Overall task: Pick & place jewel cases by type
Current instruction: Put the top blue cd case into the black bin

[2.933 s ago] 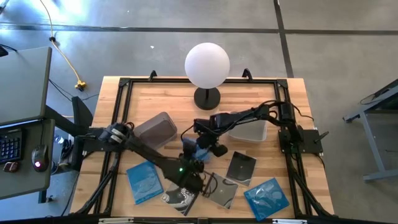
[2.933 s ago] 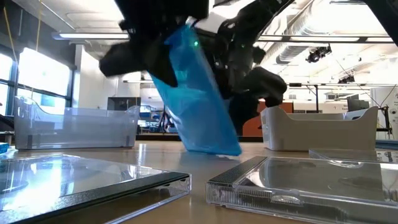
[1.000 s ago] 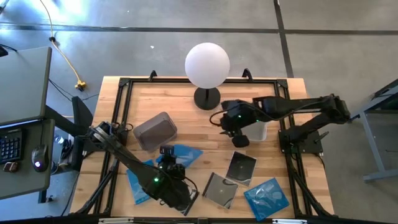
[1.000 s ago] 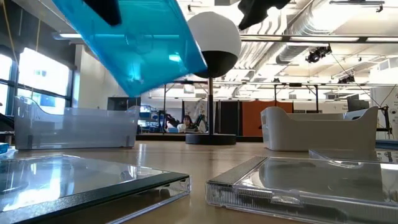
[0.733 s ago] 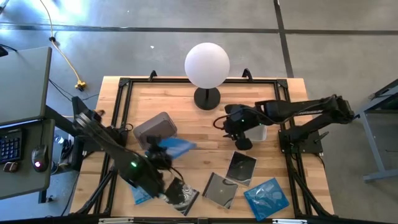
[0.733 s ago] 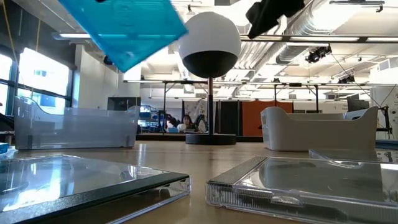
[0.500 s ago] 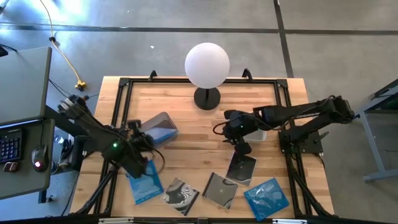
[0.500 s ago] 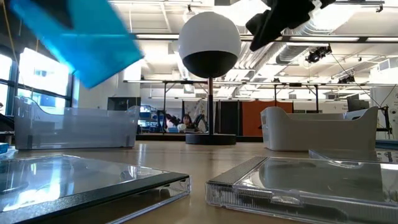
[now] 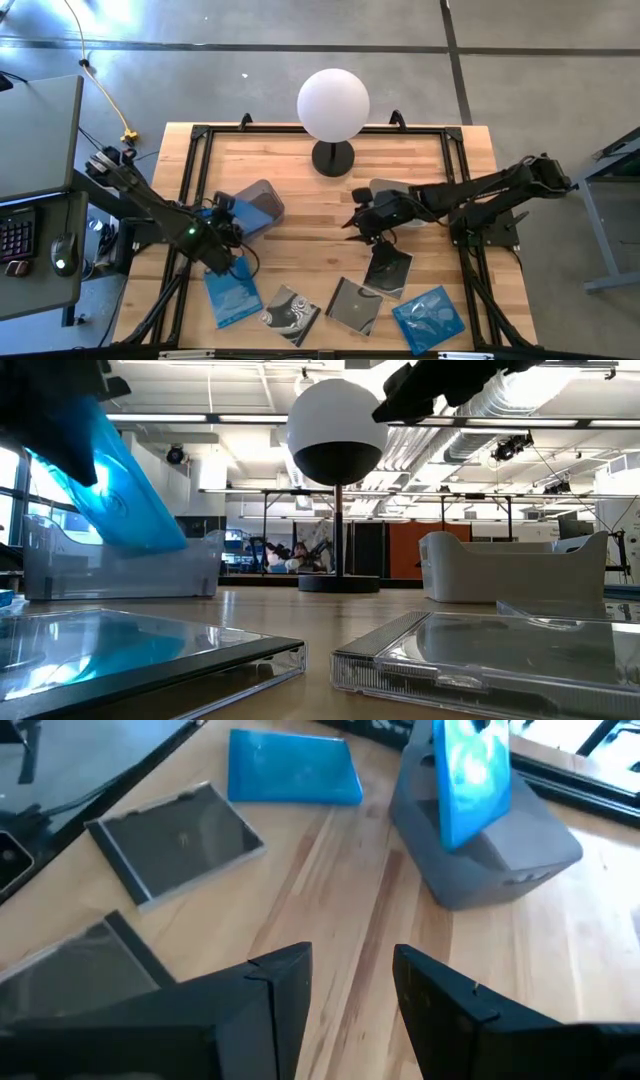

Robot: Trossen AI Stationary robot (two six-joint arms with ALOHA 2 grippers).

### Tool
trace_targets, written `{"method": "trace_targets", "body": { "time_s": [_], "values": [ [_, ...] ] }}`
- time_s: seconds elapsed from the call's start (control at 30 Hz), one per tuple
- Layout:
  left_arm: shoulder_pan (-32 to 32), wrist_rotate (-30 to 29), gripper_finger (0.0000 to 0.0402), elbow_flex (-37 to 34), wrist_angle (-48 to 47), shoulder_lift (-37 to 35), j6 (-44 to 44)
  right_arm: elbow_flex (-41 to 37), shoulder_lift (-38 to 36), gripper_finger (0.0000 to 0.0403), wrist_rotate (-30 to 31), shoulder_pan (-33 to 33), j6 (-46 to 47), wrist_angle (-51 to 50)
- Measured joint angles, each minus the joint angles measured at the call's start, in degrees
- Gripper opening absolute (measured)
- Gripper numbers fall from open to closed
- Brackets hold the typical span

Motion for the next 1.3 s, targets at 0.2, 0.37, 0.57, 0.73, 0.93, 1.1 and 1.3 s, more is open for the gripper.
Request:
{"method": "trace_targets", "body": {
  "time_s": [0.2,0.37,0.57,0.73,0.93,1.1,1.3],
  "values": [
    [6.2,0.8,0.0015,0.0,0.7,2.9,-0.8,-0.4,0.0,0.0138,0.0,0.0,1.0,-0.1],
    [11.7,1.5,0.0015,0.0,1.3,5.9,-0.7,-0.4,0.0,0.0138,-1.2,0.6,1.1,-0.1],
    [14.7,5.8,0.0015,0.2,3.4,7.5,-1.2,-0.4,0.0,0.0138,-1.3,1.9,1.0,-0.2],
    [14.8,7.0,0.0015,2.6,2.7,7.5,-6.3,-0.4,0.0,0.0138,-1.3,2.2,0.9,-0.2],
    [14.8,12.8,0.0015,9.4,0.4,7.4,-12.8,-0.4,0.0,0.0138,-1.2,2.2,0.9,-0.2],
    [17.6,16.5,0.0019,11.8,-2.5,7.4,-15.7,-0.4,0.0,0.0138,-1.3,2.2,0.9,-0.2],
    [24.7,22.3,0.0078,11.7,-2.0,7.4,-17.6,-0.4,0.0,0.0138,-1.3,2.2,0.9,-0.2]
  ]
}}
